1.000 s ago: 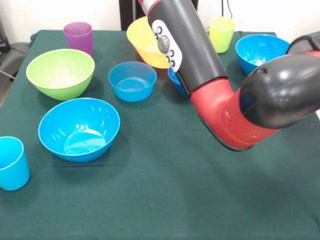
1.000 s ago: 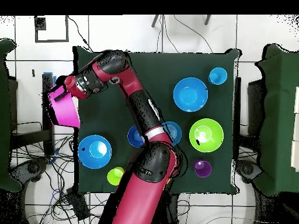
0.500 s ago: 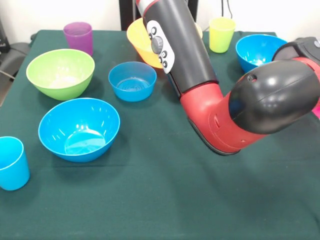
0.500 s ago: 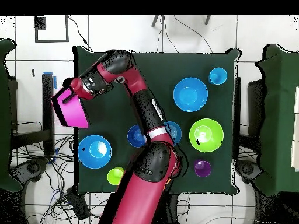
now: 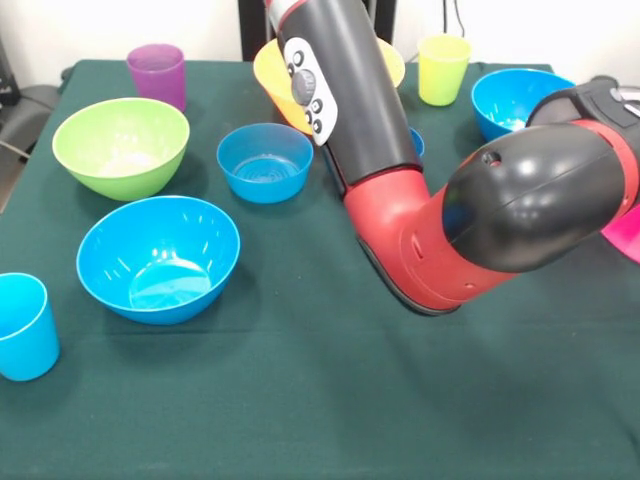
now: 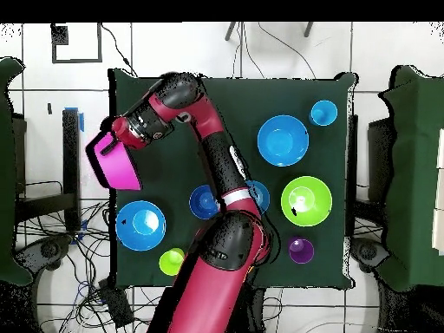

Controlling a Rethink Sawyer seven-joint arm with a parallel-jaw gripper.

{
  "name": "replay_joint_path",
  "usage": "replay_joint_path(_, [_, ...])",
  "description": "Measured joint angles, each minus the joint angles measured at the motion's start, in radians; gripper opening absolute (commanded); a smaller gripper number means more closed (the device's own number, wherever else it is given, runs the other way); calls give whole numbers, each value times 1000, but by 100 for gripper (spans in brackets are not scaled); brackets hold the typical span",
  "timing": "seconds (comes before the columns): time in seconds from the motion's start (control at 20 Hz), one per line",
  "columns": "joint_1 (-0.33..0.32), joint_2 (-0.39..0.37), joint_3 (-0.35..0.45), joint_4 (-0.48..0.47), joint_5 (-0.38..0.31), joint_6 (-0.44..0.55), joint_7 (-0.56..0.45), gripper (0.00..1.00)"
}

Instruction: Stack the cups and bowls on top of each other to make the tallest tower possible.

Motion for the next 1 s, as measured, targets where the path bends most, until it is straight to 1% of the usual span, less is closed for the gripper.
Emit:
replay_joint_path(0.3, [-3,0,-3,-23,-29,35,0,0])
replay_joint_path(1.0, [-3,1,-4,-78,-63,118,-12,0])
